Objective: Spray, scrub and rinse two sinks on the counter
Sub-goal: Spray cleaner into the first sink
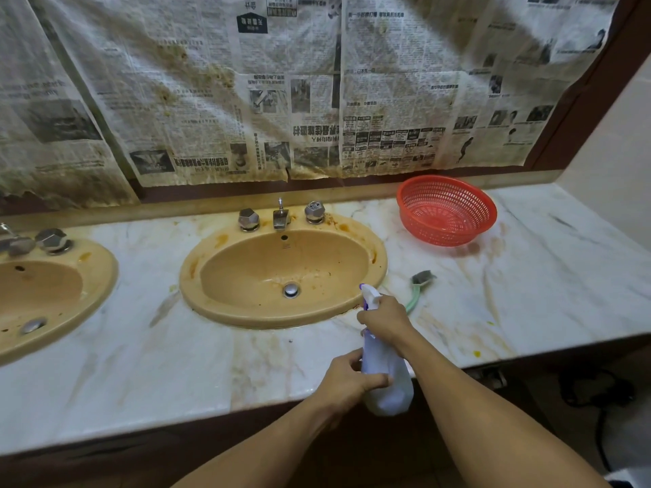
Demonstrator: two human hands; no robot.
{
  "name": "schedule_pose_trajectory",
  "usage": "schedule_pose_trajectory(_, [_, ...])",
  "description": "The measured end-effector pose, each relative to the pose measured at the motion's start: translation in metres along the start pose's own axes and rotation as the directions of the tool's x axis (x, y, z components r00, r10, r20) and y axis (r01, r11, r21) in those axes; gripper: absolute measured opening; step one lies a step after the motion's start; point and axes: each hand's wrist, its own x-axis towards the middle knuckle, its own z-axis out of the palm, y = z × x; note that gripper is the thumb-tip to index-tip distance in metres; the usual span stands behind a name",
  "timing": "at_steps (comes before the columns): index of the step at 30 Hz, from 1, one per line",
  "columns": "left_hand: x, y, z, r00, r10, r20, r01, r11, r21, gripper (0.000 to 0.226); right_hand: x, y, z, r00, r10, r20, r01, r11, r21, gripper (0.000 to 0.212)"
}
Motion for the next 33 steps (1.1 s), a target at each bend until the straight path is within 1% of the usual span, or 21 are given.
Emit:
schedule_pose_trajectory(2, [0.014,0.014,0.001,1.0,0.001,0.02,-0.003,0.998,0.066,0.069,0.011,0.003,-0.011,0.999,-0.005,-0.044,0.006,1.0,0.026,0.022])
schedule_pose_trajectory(4, [0.026,0.027,0.003,0.999,0.008,0.041,-0.011,0.997,0.073,0.073,0.024,0.004,-0.022,0.997,-0.037,-0.061,0.037,0.999,0.002,0.046])
schedule_pose_trajectory(5, [0.032,0.033,0.005,0.998,0.01,0.055,-0.013,0.998,0.069,0.071,0.03,0.005,-0.027,0.996,-0.036,-0.085,0.036,0.999,-0.001,0.045])
schedule_pose_trajectory(7, [0.043,0.043,0.007,0.996,0.008,0.085,-0.013,0.998,0.067,0.065,0.039,0.007,-0.038,0.991,-0.034,-0.133,0.033,0.999,-0.01,0.026])
schedule_pose_trajectory(9, [0.051,0.05,0.009,0.996,0.007,0.09,-0.013,0.998,0.062,0.06,0.049,0.007,-0.045,0.989,-0.025,-0.144,0.023,1.0,-0.014,0.022])
schedule_pose_trajectory(10, [0.055,0.052,0.01,0.996,0.007,0.086,-0.011,0.999,0.052,0.057,0.052,0.007,-0.048,0.991,-0.015,-0.13,0.014,1.0,-0.003,0.023])
schedule_pose_trajectory(11, [0.059,0.053,0.01,0.997,0.004,0.083,-0.008,0.999,0.041,0.056,0.056,0.007,-0.049,0.993,-0.017,-0.116,0.017,1.0,0.002,0.032])
schedule_pose_trajectory(12, [0.063,0.055,0.01,0.997,0.0,0.081,-0.002,1.0,0.03,0.055,0.062,0.008,-0.051,0.996,-0.016,-0.091,0.017,1.0,0.006,0.047])
schedule_pose_trajectory(13, [0.066,0.056,0.011,0.997,-0.005,0.078,0.004,1.0,0.017,0.054,0.065,0.007,-0.053,0.998,-0.023,-0.06,0.023,1.0,0.001,0.055])
schedule_pose_trajectory(15, [0.072,0.058,0.01,0.998,-0.01,0.057,0.011,1.0,-0.015,0.053,0.078,0.009,-0.053,0.999,-0.041,-0.007,0.041,0.998,0.042,0.047])
schedule_pose_trajectory(17, [0.078,0.061,0.007,1.0,-0.009,0.027,0.01,0.999,-0.033,0.05,0.088,0.004,-0.052,0.998,-0.055,0.013,0.054,0.994,0.096,0.047])
schedule_pose_trajectory(20, [0.086,0.068,0.002,1.0,0.012,-0.011,-0.013,0.999,-0.05,0.039,0.1,-0.008,-0.053,0.998,-0.07,-0.011,0.07,0.994,0.086,0.057])
schedule_pose_trajectory(22, [0.09,0.075,-0.004,0.999,0.022,-0.027,-0.023,0.998,-0.052,0.04,0.108,-0.015,-0.052,0.995,-0.096,-0.004,0.096,0.994,0.049,0.066])
schedule_pose_trajectory(24, [0.094,0.079,-0.01,0.999,0.022,-0.036,-0.024,0.998,-0.054,0.042,0.114,-0.022,-0.052,0.993,-0.117,0.013,0.116,0.992,0.051,0.072])
schedule_pose_trajectory(25, [0.095,0.08,-0.013,0.999,0.019,-0.044,-0.022,0.998,-0.055,0.041,0.118,-0.025,-0.05,0.993,-0.116,0.017,0.114,0.992,0.058,0.07])
schedule_pose_trajectory(27, [0.098,0.081,-0.018,0.998,0.013,-0.056,-0.017,0.998,-0.065,0.038,0.122,-0.029,-0.047,0.995,-0.098,0.024,0.096,0.994,0.052,0.054])
schedule_pose_trajectory(28, [0.099,0.081,-0.02,0.998,0.01,-0.061,-0.014,0.997,-0.074,0.037,0.124,-0.032,-0.046,0.995,-0.094,0.043,0.092,0.994,0.054,0.054])
schedule_pose_trajectory(30, [0.1,0.079,-0.023,0.998,0.005,-0.07,-0.012,0.995,-0.095,0.037,0.129,-0.036,-0.042,0.987,-0.108,0.119,0.098,0.992,0.085,0.065])
schedule_pose_trajectory(31, [0.102,0.077,-0.025,0.997,0.004,-0.073,-0.011,0.994,-0.105,0.039,0.133,-0.037,-0.04,0.983,-0.119,0.141,0.105,0.99,0.098,0.068])
schedule_pose_trajectory(33, [0.105,0.076,-0.03,0.997,0.003,-0.083,-0.013,0.993,-0.113,0.041,0.139,-0.041,-0.036,0.983,-0.121,0.14,0.111,0.991,0.079,0.071])
